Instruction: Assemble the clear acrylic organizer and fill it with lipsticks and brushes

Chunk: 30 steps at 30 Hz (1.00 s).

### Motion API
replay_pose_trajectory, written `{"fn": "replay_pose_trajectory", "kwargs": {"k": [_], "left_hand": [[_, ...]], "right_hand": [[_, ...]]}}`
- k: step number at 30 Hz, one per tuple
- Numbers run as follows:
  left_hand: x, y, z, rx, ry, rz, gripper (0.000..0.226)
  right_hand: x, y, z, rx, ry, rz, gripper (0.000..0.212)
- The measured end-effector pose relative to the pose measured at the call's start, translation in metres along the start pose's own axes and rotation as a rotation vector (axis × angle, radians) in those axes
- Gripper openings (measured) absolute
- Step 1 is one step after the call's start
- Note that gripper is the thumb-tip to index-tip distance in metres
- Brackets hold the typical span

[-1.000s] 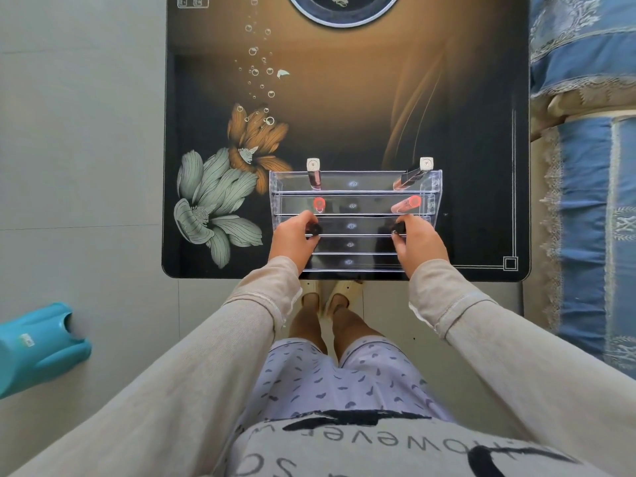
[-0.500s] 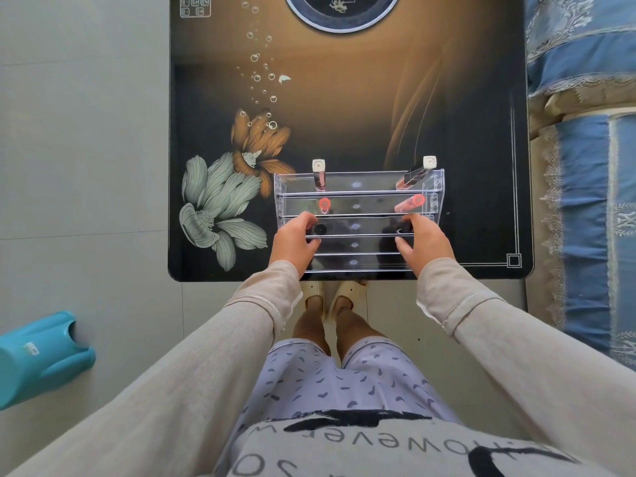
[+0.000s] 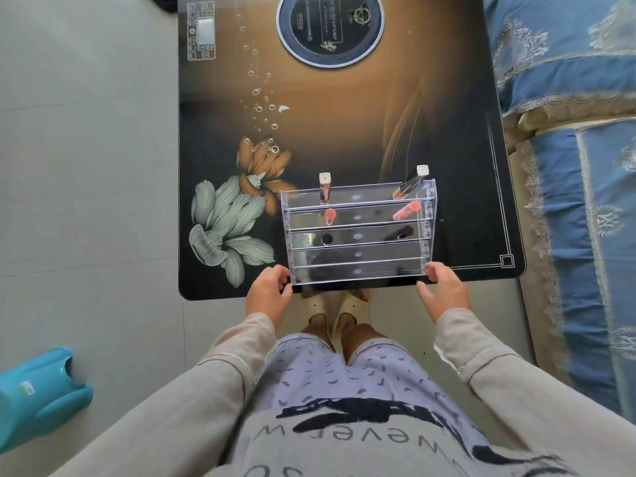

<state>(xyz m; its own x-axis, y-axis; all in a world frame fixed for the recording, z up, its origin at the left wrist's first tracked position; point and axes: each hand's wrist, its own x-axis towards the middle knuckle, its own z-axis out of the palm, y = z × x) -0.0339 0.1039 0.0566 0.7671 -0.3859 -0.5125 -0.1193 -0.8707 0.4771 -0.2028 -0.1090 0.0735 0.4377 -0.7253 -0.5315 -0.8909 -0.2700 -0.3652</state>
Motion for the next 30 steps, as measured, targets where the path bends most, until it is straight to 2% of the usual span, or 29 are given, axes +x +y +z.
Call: {"fn": "replay_pose_trajectory", "kwargs": {"k": [4, 7, 10, 17, 20, 22, 25, 30], "left_hand": [[-0.019, -0.039, 0.0, 0.124, -0.413, -0.256, 0.02], [-0.037, -0.062, -0.006, 0.235, -0.504, -0.309, 0.025], [-0.057, -0.075, -0.009, 0.168, -0.415, -0.406, 0.026], [-0.124, -0.09, 0.011, -0.341, -0.069, -0.65, 0.014], [-0.166, -0.092, 0.042, -0.57, 0.037, -0.762, 0.029], [-0.194, -0.095, 0.067, -0.658, 0.062, -0.817, 0.032], [-0.232, -0.094, 0.101, -0.702, 0.052, -0.928, 0.014], [-0.277, -0.098, 0.138, -0.782, 0.016, -1.072, 0.029]], "right_hand": [[-0.022, 0.03, 0.016, -0.036, -0.167, 0.137, 0.021], [-0.032, 0.046, 0.027, -0.066, -0.261, 0.166, 0.021], [-0.036, 0.054, 0.031, -0.116, -0.327, 0.148, 0.022], [-0.002, 0.041, 0.014, -0.267, -0.414, -0.002, 0.022], [0.014, 0.028, 0.015, -0.37, -0.424, -0.083, 0.022], [0.017, 0.017, 0.022, -0.441, -0.466, -0.171, 0.021], [0.012, -0.003, 0.043, -0.523, -0.52, -0.319, 0.02], [-0.022, -0.052, 0.076, -0.583, -0.684, -0.547, 0.015]]}}
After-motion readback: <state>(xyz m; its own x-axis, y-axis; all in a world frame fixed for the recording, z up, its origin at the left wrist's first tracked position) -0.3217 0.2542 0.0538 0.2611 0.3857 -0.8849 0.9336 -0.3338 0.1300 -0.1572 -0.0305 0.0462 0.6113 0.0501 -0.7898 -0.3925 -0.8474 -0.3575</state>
